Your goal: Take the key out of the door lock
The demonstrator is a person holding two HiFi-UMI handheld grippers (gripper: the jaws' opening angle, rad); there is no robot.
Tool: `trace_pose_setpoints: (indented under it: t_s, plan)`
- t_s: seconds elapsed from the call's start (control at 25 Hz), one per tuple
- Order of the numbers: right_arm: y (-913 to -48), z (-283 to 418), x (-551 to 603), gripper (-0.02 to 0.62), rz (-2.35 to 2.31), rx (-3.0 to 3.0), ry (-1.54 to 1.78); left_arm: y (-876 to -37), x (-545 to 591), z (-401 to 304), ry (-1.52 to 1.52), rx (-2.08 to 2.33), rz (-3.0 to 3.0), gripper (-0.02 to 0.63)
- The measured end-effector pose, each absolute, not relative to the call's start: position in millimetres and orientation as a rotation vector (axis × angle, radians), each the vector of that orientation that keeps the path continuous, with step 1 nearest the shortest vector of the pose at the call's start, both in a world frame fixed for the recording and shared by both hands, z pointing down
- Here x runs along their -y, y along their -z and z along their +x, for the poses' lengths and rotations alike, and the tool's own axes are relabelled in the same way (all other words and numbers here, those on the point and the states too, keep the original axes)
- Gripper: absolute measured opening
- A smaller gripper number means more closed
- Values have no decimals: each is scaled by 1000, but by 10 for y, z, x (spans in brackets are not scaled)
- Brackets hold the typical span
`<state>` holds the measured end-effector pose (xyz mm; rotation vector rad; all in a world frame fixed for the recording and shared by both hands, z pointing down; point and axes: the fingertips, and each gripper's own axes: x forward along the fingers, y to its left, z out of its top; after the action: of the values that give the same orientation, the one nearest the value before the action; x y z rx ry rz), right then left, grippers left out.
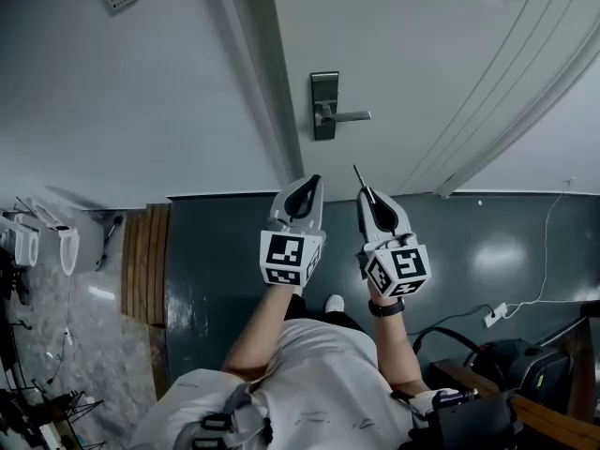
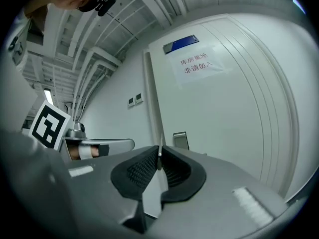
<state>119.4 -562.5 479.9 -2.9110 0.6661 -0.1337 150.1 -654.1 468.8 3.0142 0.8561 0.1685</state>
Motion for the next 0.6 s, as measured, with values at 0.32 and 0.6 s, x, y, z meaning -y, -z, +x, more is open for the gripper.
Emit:
trace_pose_setpoints:
  t_s: [0.32,0.6]
  plan:
    - [-4467,1175,5787,29,-2964,-625,40,-4404,6685,1330,-73,-874,3041,0]
    - [-4553,1198,6130,29,-2978,-647,85,-4509,6995,1305,-100,-853,3019,0]
